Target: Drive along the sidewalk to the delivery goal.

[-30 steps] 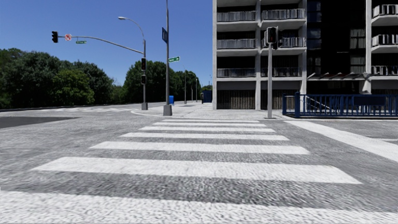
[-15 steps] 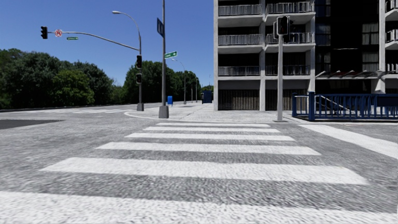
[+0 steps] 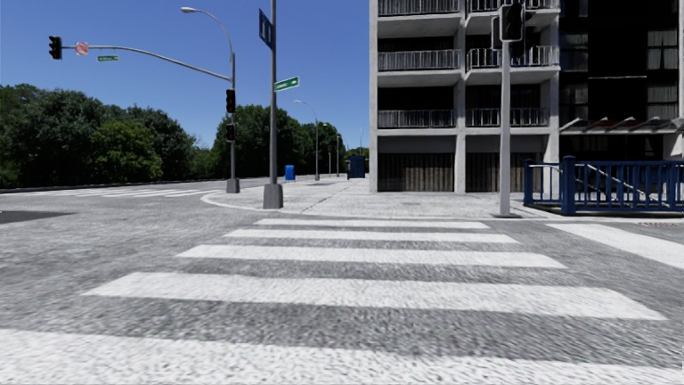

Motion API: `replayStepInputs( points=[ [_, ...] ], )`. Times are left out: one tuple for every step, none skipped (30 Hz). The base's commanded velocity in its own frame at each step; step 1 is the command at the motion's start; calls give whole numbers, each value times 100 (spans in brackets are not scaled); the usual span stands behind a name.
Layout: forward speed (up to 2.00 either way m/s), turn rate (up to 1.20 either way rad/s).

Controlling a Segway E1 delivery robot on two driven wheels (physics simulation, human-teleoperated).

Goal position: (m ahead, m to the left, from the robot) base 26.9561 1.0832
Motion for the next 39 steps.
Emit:
replayStepInputs(
  points=[
    [200,0],
    [200,0],
    [200,0],
    [200,0],
    [200,0],
    [200,0],
    [200,0],
    [200,0],
    [200,0],
    [200,0],
    [200,0],
    [200,0],
    [200,0],
    [200,0],
    [200,0],
    [200,0],
    [200,0],
    [200,0],
    [200,0],
    [200,0],
    [200,0],
    [200,0],
    [200,0],
    [200,0],
    [200,0],
    [200,0],
    [200,0],
    [200,0],
    [200,0],
    [200,0],
    [200,0],
    [200,0],
    [200,0],
    [200,0],
    [200,0],
    [200,0],
    [200,0],
    [200,0],
    [200,0]
  ],
)
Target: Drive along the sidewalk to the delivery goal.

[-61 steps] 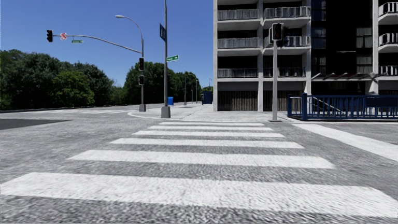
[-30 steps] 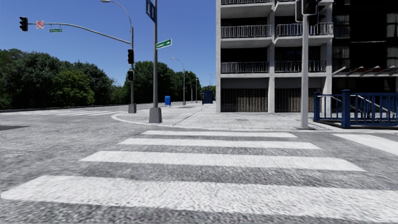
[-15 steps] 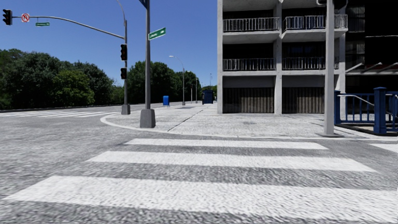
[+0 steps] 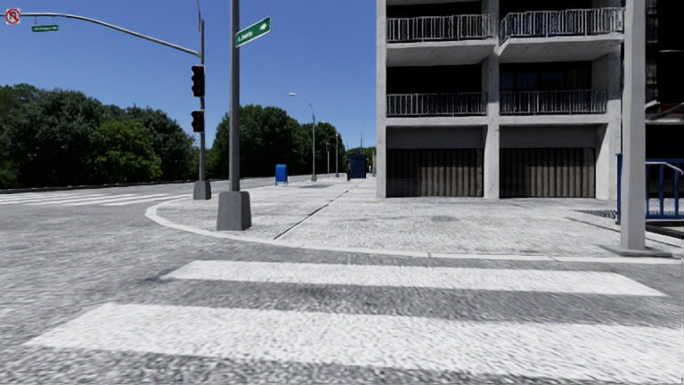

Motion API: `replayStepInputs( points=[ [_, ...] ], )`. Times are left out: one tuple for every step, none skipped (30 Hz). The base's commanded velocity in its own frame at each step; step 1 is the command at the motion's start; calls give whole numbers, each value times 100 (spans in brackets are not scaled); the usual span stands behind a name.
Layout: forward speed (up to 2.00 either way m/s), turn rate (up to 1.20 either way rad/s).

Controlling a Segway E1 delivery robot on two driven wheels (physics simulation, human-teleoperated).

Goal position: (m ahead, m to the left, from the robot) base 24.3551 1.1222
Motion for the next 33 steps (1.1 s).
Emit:
replayStepInputs(
  points=[
    [200,0],
    [200,0],
    [200,0],
    [200,0],
    [200,0],
    [200,0],
    [200,0],
    [200,0],
    [200,0],
    [200,0],
    [200,0],
    [200,0],
    [200,0],
    [200,0],
    [200,0],
    [200,0],
    [200,0],
    [200,0],
    [200,0],
    [200,0],
    [200,0],
    [200,0],
    [200,0],
    [200,0],
    [200,0],
    [200,0],
    [200,0],
    [200,0],
    [200,0],
    [200,0],
    [200,0],
    [200,0],
    [200,0]
  ],
)
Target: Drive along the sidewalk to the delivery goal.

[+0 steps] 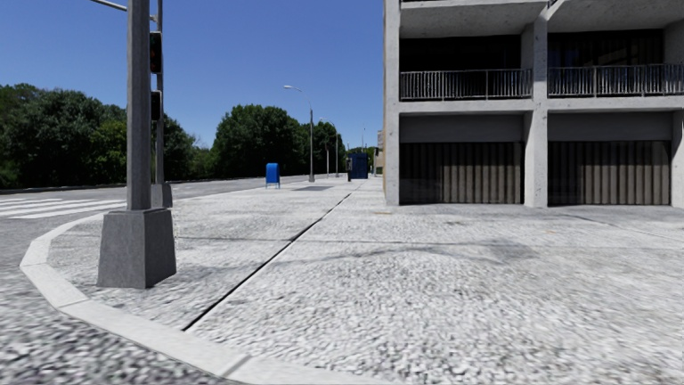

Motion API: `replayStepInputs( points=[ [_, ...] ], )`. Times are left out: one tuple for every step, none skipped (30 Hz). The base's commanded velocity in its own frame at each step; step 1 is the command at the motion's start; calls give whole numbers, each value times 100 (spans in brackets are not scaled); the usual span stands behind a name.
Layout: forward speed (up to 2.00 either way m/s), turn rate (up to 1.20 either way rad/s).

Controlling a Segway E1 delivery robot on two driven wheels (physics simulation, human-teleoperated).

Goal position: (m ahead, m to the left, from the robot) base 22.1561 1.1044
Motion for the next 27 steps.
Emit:
replayStepInputs(
  points=[
    [200,0],
    [195,0],
    [191,0],
    [191,0],
    [187,0],
    [183,0],
    [173,0],
    [173,0],
    [165,0],
    [159,0],
    [156,0],
    [156,0],
    [149,0],
    [139,0],
    [133,0],
    [133,0],
    [131,0],
    [131,0],
    [131,0],
    [131,0],
    [131,0],
    [131,0],
    [131,0],
    [131,0],
    [131,0],
    [131,0],
    [131,0]
  ],
)
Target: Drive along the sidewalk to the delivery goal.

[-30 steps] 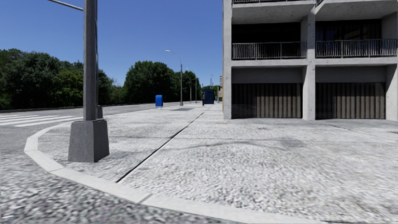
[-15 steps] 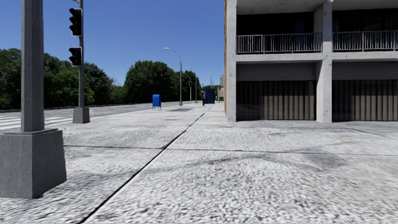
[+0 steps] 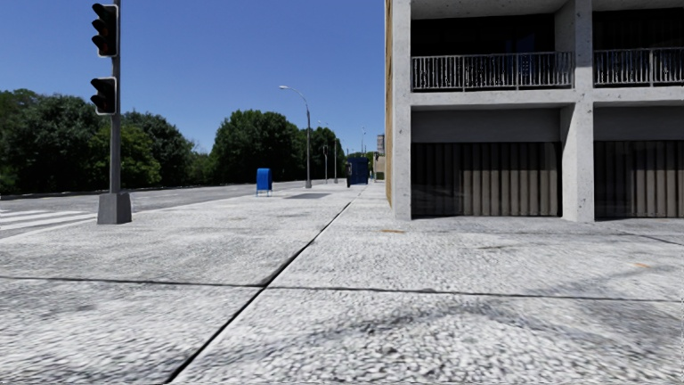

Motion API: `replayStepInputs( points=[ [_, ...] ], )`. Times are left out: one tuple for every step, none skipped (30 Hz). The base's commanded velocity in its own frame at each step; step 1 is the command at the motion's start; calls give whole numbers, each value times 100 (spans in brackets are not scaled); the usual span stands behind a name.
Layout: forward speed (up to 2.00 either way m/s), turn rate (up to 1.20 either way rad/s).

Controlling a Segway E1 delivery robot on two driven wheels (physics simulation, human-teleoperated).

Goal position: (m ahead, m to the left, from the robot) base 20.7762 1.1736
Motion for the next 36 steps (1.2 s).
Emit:
replayStepInputs(
  points=[
    [131,0],
    [131,0],
    [131,0],
    [131,0],
    [131,0],
    [131,0],
    [131,0],
    [131,0],
    [131,0],
    [131,0],
    [131,0],
    [131,0],
    [132,0],
    [132,0],
    [132,0],
    [132,0],
    [132,0],
    [132,0],
    [133,0],
    [133,0],
    [133,0],
    [200,0],
    [200,0],
    [200,0],
    [200,0],
    [200,0],
    [200,0],
    [200,0],
    [200,0],
    [200,0],
    [200,0],
    [200,0],
    [200,0],
    [200,0],
    [200,0],
    [200,0]
  ],
)
